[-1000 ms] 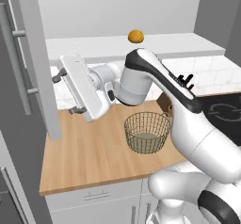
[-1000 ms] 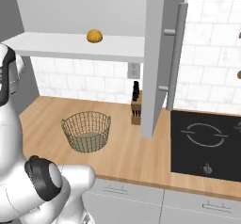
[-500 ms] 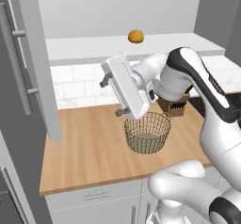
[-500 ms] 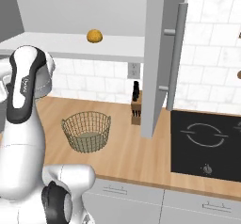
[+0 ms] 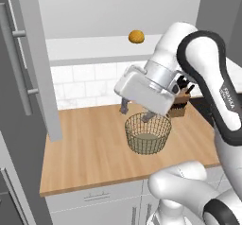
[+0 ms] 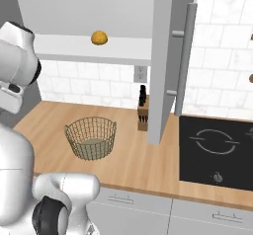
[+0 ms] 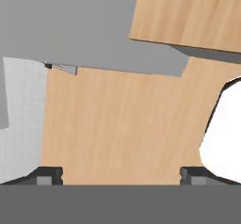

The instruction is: Open the cabinet, pick up the bread from the cabinet and place it in the basket. Then move the basket to the dining counter.

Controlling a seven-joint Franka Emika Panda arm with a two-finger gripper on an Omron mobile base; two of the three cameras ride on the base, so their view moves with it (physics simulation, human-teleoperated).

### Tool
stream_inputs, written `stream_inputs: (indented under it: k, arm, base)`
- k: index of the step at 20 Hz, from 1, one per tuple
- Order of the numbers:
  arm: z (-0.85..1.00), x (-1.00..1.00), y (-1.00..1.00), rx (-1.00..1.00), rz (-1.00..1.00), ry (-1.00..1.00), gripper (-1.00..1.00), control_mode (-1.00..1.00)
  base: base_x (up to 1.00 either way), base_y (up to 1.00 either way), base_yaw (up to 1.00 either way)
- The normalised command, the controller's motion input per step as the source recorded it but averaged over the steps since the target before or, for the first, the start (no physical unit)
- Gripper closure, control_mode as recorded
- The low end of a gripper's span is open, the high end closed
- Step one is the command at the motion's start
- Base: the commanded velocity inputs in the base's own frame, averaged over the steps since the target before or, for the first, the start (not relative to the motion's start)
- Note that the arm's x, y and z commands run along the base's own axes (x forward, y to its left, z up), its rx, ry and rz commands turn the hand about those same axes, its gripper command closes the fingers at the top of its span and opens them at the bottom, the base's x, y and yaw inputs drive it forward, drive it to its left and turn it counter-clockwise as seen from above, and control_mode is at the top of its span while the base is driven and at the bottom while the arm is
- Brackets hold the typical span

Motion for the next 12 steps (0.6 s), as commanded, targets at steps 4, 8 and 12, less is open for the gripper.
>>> stream_inputs:
  k: [4,8,12]
  arm:
    - [-0.37,-0.01,-0.35,-0.72,-0.04,-0.52,-1.0,-1.0]
    - [-0.03,0.03,-0.44,-0.55,-0.06,-0.54,-1.0,-1.0]
    - [0.01,0.9,-0.39,-0.19,-0.13,-0.34,-1.0,-1.0]
  base:
    - [0.0,0.0,0.0]
    - [0.0,0.0,0.0]
    - [0.0,0.0,0.0]
